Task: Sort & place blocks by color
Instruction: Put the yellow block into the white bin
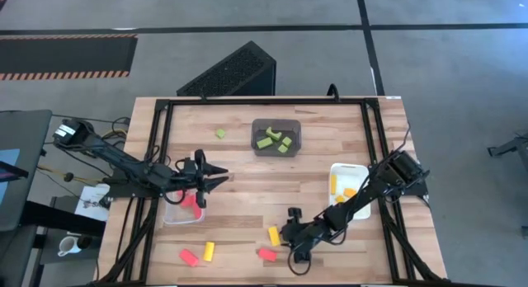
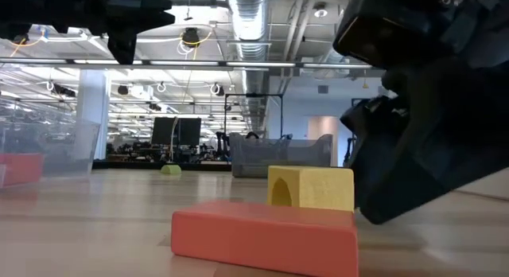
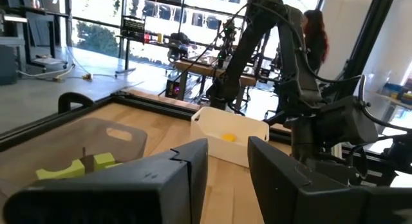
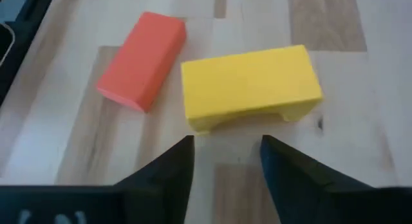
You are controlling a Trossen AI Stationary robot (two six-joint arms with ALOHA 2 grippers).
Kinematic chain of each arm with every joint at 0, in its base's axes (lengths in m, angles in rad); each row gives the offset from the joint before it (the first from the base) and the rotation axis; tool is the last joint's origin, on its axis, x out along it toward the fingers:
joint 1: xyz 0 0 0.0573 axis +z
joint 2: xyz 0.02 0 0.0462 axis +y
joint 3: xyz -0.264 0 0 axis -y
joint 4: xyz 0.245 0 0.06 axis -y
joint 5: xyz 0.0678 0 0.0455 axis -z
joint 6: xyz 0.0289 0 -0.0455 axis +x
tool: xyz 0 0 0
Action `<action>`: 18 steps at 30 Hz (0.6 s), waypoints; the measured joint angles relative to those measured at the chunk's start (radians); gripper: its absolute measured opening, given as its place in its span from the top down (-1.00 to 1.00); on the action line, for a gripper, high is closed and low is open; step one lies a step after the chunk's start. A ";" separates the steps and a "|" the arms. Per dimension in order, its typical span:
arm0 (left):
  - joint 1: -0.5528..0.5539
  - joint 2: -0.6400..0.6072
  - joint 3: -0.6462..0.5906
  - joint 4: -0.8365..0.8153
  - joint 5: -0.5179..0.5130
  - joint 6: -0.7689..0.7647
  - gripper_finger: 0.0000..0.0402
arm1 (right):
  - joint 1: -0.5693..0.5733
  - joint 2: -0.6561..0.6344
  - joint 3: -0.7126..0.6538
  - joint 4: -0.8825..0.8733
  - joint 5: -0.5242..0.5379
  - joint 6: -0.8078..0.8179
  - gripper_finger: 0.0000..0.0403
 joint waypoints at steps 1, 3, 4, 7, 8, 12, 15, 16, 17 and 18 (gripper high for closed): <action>0.000 0.000 0.000 0.001 -0.003 0.000 0.51 | -0.003 0.000 0.000 -0.002 0.004 0.000 0.04; 0.000 0.000 0.000 0.000 -0.007 0.000 0.51 | -0.006 0.000 0.000 -0.007 0.006 0.000 0.16; 0.000 0.000 0.000 0.001 -0.008 0.000 0.51 | -0.007 0.000 0.000 -0.006 0.006 0.000 0.23; 0.000 0.000 0.000 0.000 -0.008 0.000 0.51 | -0.012 0.000 0.000 -0.006 0.006 0.000 0.42; 0.000 0.000 0.000 0.000 -0.008 0.000 0.51 | -0.014 0.000 0.000 -0.010 0.005 0.000 0.47; 0.000 0.000 0.000 0.000 -0.010 0.000 0.51 | -0.023 -0.009 0.001 -0.049 0.004 -0.004 0.58; 0.000 0.000 0.000 0.000 -0.010 0.000 0.51 | -0.031 -0.028 0.002 -0.115 0.004 -0.006 0.60; 0.000 0.000 0.000 -0.001 -0.010 0.000 0.51 | -0.032 -0.037 0.002 -0.138 0.005 -0.007 0.60; 0.000 0.000 0.000 -0.001 -0.010 0.000 0.51 | -0.032 -0.048 0.001 -0.163 0.012 -0.008 0.60; 0.000 0.000 0.000 -0.003 -0.010 0.000 0.51 | -0.032 -0.058 0.000 -0.176 0.020 -0.010 0.60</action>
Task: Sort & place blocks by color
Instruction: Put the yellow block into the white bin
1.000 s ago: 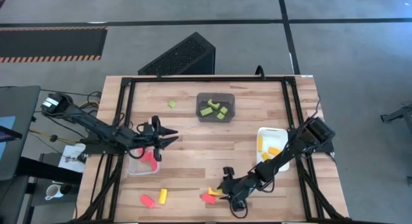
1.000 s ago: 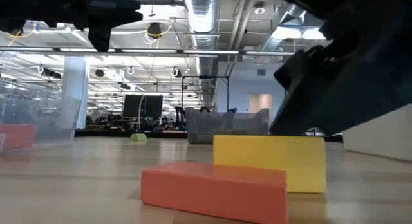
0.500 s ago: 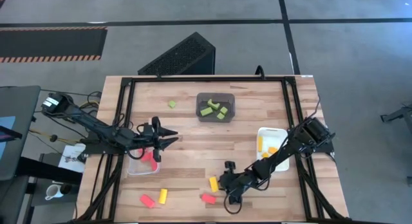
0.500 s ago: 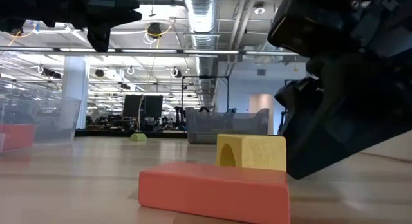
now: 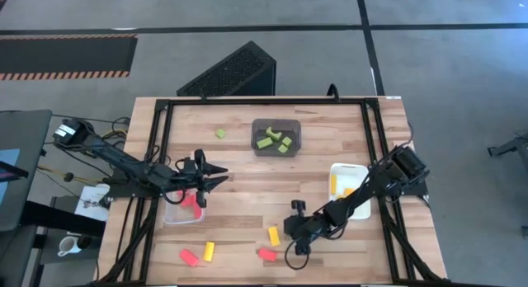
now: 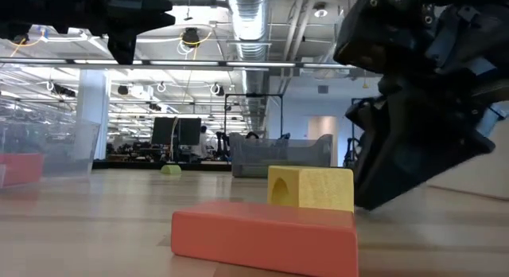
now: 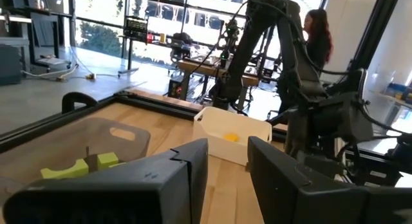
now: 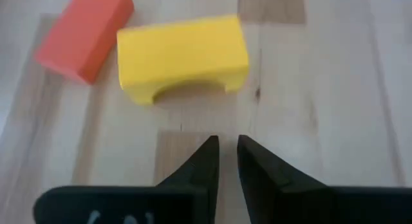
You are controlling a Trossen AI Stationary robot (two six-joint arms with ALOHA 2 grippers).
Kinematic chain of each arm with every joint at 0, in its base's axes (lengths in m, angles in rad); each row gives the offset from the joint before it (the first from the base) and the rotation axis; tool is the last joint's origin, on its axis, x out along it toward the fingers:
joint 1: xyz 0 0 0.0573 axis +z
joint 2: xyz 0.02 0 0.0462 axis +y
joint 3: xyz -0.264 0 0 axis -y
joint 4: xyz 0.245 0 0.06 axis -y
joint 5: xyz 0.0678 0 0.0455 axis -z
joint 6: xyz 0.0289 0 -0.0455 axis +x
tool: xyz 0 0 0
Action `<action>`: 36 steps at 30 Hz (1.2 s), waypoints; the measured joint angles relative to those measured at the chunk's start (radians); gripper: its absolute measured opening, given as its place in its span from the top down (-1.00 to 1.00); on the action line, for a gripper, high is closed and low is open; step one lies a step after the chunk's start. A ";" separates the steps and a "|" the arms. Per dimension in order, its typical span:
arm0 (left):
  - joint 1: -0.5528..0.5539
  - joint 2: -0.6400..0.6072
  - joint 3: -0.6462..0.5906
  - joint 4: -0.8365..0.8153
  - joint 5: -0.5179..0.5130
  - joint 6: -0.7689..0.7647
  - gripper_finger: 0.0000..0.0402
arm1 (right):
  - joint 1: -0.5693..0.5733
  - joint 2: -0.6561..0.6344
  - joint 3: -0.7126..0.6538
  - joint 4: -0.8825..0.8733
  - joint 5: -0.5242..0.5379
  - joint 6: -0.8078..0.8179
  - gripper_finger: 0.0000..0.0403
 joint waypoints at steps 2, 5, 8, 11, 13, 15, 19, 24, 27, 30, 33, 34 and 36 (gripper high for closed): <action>0.000 0.000 0.000 -0.002 0.000 0.000 0.51 | 0.000 -0.017 0.000 0.009 0.003 -0.013 0.59; 0.000 0.000 0.000 -0.005 -0.001 0.000 0.51 | 0.001 -0.039 0.001 0.036 0.006 -0.021 0.58; 0.000 0.000 0.000 -0.004 -0.002 0.001 0.51 | -0.005 -0.043 0.002 0.062 0.006 -0.010 0.55; 0.000 0.000 0.000 -0.004 -0.002 0.004 0.51 | -0.017 -0.044 0.002 0.079 0.007 -0.001 0.48; 0.000 0.000 0.000 -0.005 -0.002 0.003 0.51 | -0.024 -0.044 0.002 0.076 0.008 -0.001 0.39; 0.000 0.000 0.000 -0.005 -0.003 0.003 0.51 | -0.029 -0.044 0.002 0.079 0.008 -0.022 0.28; 0.000 0.000 0.000 -0.005 -0.003 0.003 0.51 | -0.026 -0.044 0.002 0.080 0.000 -0.047 -0.05; 0.001 0.000 0.000 -0.005 -0.018 0.003 0.51 | -0.022 -0.044 0.002 0.081 0.000 -0.050 -0.48; 0.001 0.000 0.000 -0.005 -0.027 0.003 0.51 | -0.022 -0.044 0.002 0.098 -0.002 -0.052 -0.73; 0.001 0.000 0.000 -0.005 -0.027 0.004 0.51 | -0.017 -0.044 0.002 0.152 -0.014 -0.058 -0.93; 0.001 0.000 0.000 -0.005 -0.027 0.004 0.51 | -0.009 -0.043 0.002 0.209 -0.041 -0.090 -0.93; 0.001 0.000 0.000 -0.005 -0.027 0.004 0.51 | -0.007 -0.043 0.002 0.221 -0.043 -0.100 -0.92; 0.001 0.000 0.000 -0.011 -0.027 0.003 0.51 | 0.001 -0.043 0.002 0.237 -0.049 -0.124 -0.90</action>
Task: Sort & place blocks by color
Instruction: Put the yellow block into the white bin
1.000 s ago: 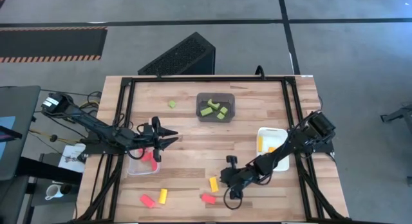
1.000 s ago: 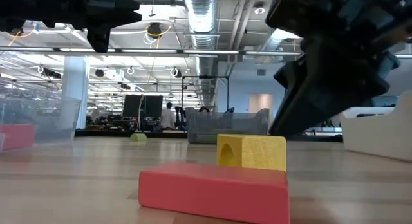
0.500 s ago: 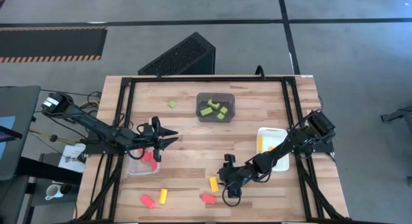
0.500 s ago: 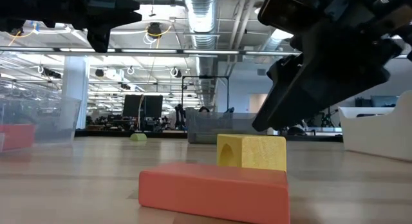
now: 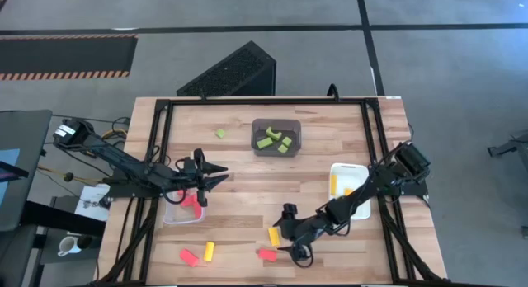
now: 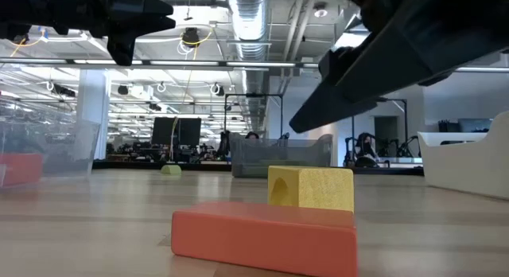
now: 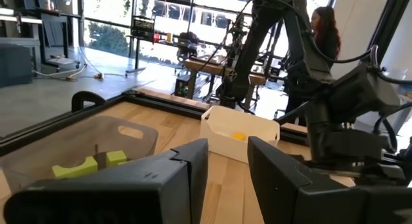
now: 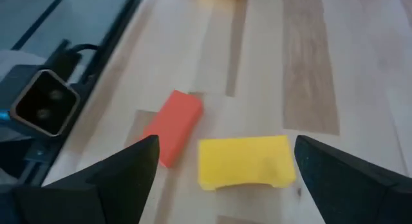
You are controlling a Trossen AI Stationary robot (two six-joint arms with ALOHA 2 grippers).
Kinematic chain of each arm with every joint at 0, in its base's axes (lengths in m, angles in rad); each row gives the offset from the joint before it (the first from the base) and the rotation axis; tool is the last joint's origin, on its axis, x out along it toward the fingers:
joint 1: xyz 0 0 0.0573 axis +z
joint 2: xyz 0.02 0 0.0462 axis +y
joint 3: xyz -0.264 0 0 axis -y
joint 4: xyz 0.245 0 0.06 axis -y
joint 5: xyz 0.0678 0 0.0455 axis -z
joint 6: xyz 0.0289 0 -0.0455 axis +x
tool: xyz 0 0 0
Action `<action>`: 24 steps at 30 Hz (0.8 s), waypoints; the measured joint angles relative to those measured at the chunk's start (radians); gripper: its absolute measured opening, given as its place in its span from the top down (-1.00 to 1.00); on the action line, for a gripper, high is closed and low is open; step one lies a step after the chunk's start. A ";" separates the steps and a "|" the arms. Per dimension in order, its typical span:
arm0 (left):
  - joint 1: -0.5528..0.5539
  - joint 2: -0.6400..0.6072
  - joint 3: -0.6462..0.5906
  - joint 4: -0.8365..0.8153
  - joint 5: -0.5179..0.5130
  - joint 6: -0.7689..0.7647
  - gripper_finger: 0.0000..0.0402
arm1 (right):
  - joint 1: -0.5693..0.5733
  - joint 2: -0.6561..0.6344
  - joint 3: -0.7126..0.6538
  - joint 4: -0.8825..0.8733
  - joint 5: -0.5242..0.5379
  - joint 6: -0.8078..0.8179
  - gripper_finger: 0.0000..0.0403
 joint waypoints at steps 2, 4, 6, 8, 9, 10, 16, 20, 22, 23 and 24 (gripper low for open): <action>0.000 0.000 0.000 -0.013 0.000 -0.007 0.51 | 0.006 0.000 0.000 0.008 -0.001 -0.021 -0.91; 0.000 0.000 0.000 -0.024 -0.001 -0.014 0.51 | 0.012 0.000 0.000 0.010 0.000 -0.024 -0.94; 0.000 0.000 0.000 -0.026 -0.003 -0.015 0.51 | 0.015 0.000 0.000 0.010 0.011 -0.024 -0.97; 0.000 0.000 0.000 -0.027 -0.003 -0.015 0.51 | 0.014 0.001 0.000 0.010 0.020 -0.026 -0.97; 0.000 0.000 0.000 -0.027 -0.003 -0.015 0.51 | 0.011 0.001 0.000 0.012 0.020 -0.025 -0.97; 0.000 0.000 0.000 -0.027 -0.003 -0.015 0.51 | 0.008 0.001 0.000 0.016 0.020 -0.024 -0.97; 0.000 0.000 0.000 -0.027 -0.003 -0.016 0.51 | 0.000 0.002 0.000 0.039 0.027 -0.045 -0.98; 0.000 0.000 0.000 -0.029 -0.003 -0.016 0.51 | 0.001 0.002 0.000 0.047 0.024 -0.050 -0.98; 0.000 0.000 0.000 -0.031 -0.003 -0.017 0.51 | 0.001 0.002 0.000 0.045 0.024 -0.050 -0.98; 0.000 0.000 0.000 -0.031 -0.003 -0.017 0.51 | 0.001 0.002 0.000 0.048 0.024 -0.050 -0.98; 0.000 0.000 0.000 -0.031 -0.003 -0.017 0.51 | 0.001 0.002 0.000 0.050 0.024 -0.050 -0.98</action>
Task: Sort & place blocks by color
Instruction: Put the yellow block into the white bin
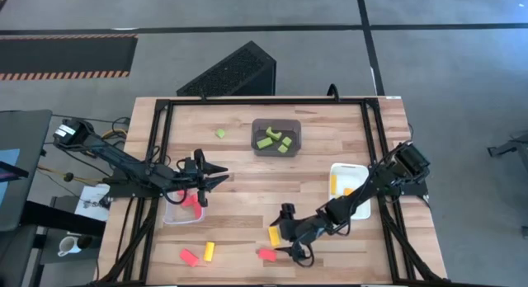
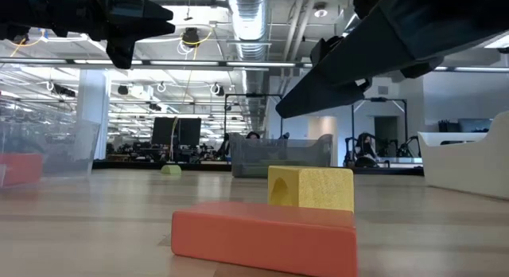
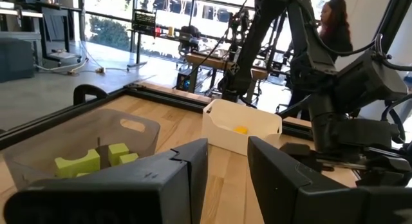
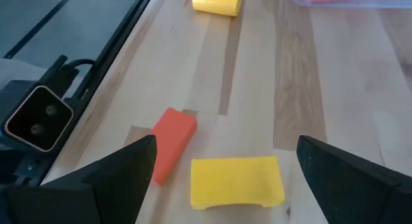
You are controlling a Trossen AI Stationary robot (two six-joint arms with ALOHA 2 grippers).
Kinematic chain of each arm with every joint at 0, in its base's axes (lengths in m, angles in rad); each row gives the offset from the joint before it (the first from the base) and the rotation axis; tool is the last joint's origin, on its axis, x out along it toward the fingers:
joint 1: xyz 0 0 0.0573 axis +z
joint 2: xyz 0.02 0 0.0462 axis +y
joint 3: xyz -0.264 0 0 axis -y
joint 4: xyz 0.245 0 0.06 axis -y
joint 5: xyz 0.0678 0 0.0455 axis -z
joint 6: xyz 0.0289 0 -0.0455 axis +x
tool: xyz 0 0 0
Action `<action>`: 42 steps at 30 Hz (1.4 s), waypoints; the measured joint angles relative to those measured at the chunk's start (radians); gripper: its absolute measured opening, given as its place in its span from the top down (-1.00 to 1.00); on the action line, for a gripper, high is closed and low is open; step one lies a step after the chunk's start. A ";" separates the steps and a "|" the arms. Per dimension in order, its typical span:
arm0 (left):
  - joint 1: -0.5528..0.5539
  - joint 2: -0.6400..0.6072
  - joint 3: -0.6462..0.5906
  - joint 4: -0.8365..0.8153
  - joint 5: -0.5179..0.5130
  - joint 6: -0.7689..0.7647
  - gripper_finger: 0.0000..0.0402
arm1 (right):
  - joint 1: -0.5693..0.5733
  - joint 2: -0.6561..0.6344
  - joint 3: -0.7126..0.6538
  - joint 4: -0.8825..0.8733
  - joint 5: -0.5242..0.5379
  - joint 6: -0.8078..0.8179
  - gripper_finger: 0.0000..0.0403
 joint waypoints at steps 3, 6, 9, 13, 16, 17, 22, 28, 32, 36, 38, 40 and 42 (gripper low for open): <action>0.000 0.000 0.000 0.000 0.000 0.000 0.51 | 0.000 0.006 0.000 0.005 0.000 0.000 -0.98; 0.000 0.000 0.000 0.000 0.000 0.000 0.51 | 0.000 0.036 0.001 0.019 -0.004 0.000 -0.98; 0.000 0.000 0.000 -0.003 0.002 0.000 0.51 | 0.000 0.080 0.015 0.017 -0.015 0.004 -0.98; 0.000 0.003 0.000 -0.007 0.007 -0.005 0.51 | 0.000 0.103 0.038 0.025 -0.025 0.003 -0.98; 0.000 0.010 0.001 -0.008 0.008 -0.008 0.51 | -0.002 0.104 0.039 0.015 -0.025 0.003 -0.98; 0.000 0.009 0.001 -0.007 0.008 -0.008 0.51 | -0.005 0.104 0.039 0.007 -0.024 0.003 -0.98; 0.000 0.009 0.001 -0.004 0.008 -0.012 0.51 | -0.008 0.104 0.039 -0.026 0.024 0.000 -0.98; 0.000 0.009 0.001 -0.004 0.008 -0.015 0.51 | -0.013 0.104 0.039 -0.029 0.041 0.000 -0.99; 0.000 0.009 0.001 -0.007 0.008 -0.015 0.51 | -0.019 0.104 0.039 -0.029 0.048 0.002 -0.99; 0.000 0.009 0.001 -0.007 0.008 -0.015 0.51 | -0.020 0.104 0.039 -0.029 0.048 0.003 -0.99; 0.000 0.009 0.001 -0.008 0.008 -0.015 0.51 | -0.021 0.104 0.039 -0.029 0.049 0.003 -0.99; 0.000 0.009 0.001 -0.008 0.008 -0.015 0.51 | -0.020 0.104 0.045 -0.034 0.049 0.005 -0.99; 0.000 0.009 0.001 -0.007 0.008 -0.015 0.51 | -0.020 0.105 0.063 -0.052 0.049 0.009 -0.99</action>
